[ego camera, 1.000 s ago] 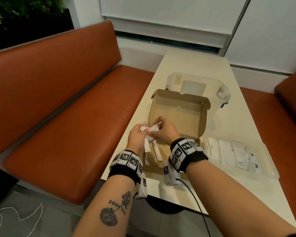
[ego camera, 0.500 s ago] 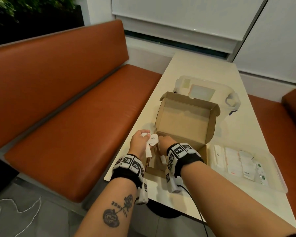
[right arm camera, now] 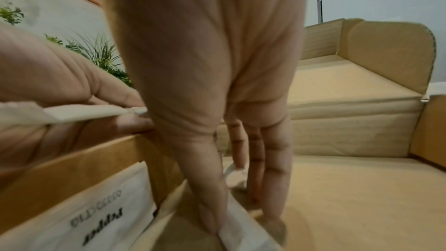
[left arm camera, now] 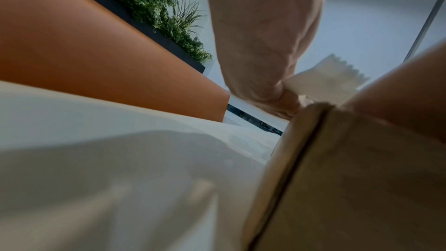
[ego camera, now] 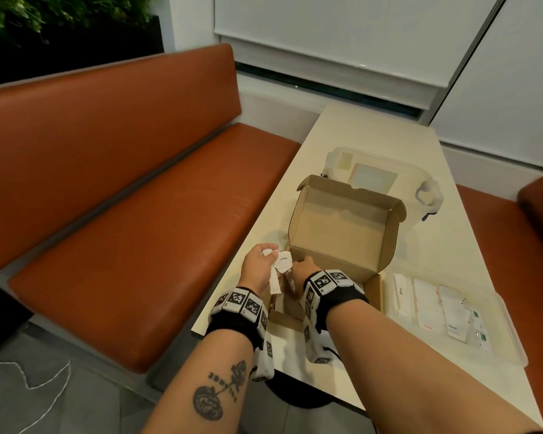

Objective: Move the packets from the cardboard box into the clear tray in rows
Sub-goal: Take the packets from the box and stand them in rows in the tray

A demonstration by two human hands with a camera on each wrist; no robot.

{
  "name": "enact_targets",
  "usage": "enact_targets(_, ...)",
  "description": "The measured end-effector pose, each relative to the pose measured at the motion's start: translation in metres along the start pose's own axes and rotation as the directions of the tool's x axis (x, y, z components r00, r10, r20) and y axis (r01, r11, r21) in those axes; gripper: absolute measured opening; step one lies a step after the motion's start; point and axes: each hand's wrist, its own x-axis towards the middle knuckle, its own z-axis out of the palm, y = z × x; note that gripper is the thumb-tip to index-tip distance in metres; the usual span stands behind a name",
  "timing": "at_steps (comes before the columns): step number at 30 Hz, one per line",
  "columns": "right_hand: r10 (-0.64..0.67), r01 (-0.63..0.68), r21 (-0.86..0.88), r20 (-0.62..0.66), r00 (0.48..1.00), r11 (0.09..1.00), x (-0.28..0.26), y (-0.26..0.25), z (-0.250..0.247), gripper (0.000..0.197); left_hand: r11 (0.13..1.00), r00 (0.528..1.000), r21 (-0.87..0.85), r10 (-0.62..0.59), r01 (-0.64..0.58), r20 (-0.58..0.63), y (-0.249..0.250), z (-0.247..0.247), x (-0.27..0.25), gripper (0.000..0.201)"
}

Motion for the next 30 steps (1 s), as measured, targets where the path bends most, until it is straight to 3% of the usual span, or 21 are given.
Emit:
enact_targets(5, -0.076, 0.087, -0.143, 0.082, 0.994, 0.986, -0.007, -0.002, -0.009, 0.029, 1.000, 1.000, -0.009, 0.017, -0.017, 0.003, 0.000, 0.000, -0.002, 0.019)
enact_targets(9, -0.066, 0.066, -0.082, 0.001, 0.998, 0.994, -0.008, 0.005, -0.024, 0.012, 0.997, 0.998, -0.060, 0.050, -0.052, -0.036, 0.002, -0.001, -0.003, 0.028)
enact_targets(10, -0.070, 0.068, -0.031, -0.051, 0.996, 0.997, -0.008, 0.007, -0.029, 0.002, 0.995, 0.997, -0.078, 0.058, -0.062, -0.050, 0.004, -0.001, -0.003, 0.031)
enact_targets(13, -0.030, 0.076, 0.249, -0.183, 0.983, 0.965, -0.008, 0.012, -0.043, 0.012, 0.996, 0.995, -0.063, 0.054, -0.059, -0.078, 0.010, 0.002, -0.003, 0.035)
enact_targets(15, -0.051, 0.123, 0.433, -0.174, 0.983, 0.893, -0.014, 0.010, -0.051, 0.014, 0.998, 0.998, -0.045, 0.028, -0.031, -0.062, 0.015, 0.006, -0.004, 0.033)
enact_targets(17, -0.119, 0.181, 0.498, -0.153, 0.981, 0.848, -0.020, 0.007, -0.056, 0.013, 0.999, 0.999, 0.014, 0.045, -0.045, -0.010, 0.020, 0.012, -0.004, 0.026)
enact_targets(20, -0.198, 0.257, 0.424, -0.178, 0.964, 0.869, -0.023, 0.001, -0.059, 0.009, 0.998, 0.997, 0.018, 0.054, -0.056, 0.061, 0.025, 0.018, -0.010, 0.035)
enact_targets(25, -0.247, 0.304, 0.325, -0.206, 0.947, 0.895, -0.021, 0.005, -0.071, 0.016, 0.995, 0.995, 0.026, 0.101, -0.100, -0.022, 0.018, 0.013, -0.012, 0.018)
enact_targets(28, -0.239, 0.236, -0.039, -0.149, 0.959, 0.971, -0.018, 0.020, -0.076, 0.016, 0.998, 0.998, -0.022, 0.056, -0.057, -0.039, 0.012, 0.004, -0.013, 0.015)
enact_targets(30, -0.198, 0.178, -0.288, -0.042, 0.979, 0.941, -0.019, 0.027, -0.071, 0.023, 0.999, 0.998, -0.032, 0.035, -0.036, -0.052, 0.007, 0.000, -0.014, 0.017)
